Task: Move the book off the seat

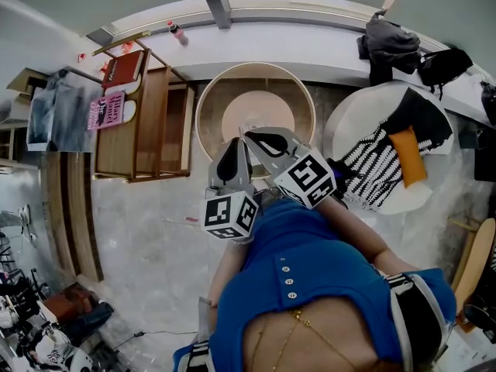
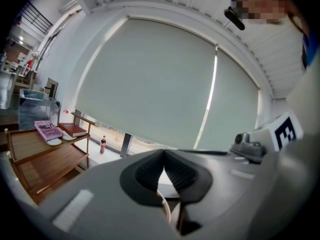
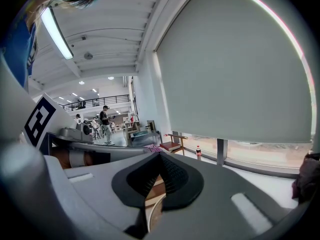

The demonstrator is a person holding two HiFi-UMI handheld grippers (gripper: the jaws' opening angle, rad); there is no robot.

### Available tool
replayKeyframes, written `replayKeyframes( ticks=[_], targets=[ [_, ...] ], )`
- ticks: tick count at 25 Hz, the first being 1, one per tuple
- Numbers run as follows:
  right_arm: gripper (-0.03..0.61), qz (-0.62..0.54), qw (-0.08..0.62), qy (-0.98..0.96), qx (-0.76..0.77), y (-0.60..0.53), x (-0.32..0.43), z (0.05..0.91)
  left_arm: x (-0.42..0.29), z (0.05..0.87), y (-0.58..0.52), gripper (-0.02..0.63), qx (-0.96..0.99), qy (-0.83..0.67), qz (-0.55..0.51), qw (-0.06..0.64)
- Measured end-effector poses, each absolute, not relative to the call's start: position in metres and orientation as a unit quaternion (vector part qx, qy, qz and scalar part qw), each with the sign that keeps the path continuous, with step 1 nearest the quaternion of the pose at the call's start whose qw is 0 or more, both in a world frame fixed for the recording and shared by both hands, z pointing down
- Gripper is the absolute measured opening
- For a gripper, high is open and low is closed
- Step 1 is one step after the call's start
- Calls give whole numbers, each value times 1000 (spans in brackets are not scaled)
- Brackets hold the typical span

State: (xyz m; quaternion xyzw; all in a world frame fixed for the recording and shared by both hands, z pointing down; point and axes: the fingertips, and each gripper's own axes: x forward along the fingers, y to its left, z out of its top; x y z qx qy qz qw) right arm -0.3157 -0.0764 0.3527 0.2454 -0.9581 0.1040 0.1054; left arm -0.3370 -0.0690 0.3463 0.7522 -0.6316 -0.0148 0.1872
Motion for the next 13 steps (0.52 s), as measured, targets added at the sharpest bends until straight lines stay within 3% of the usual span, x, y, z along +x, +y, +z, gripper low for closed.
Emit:
replayKeyframes(
  ticks=[13],
  targets=[
    [-2, 104, 112, -958, 244, -78, -317, 355, -337, 346, -72, 0, 753, -630, -15, 188]
  ],
)
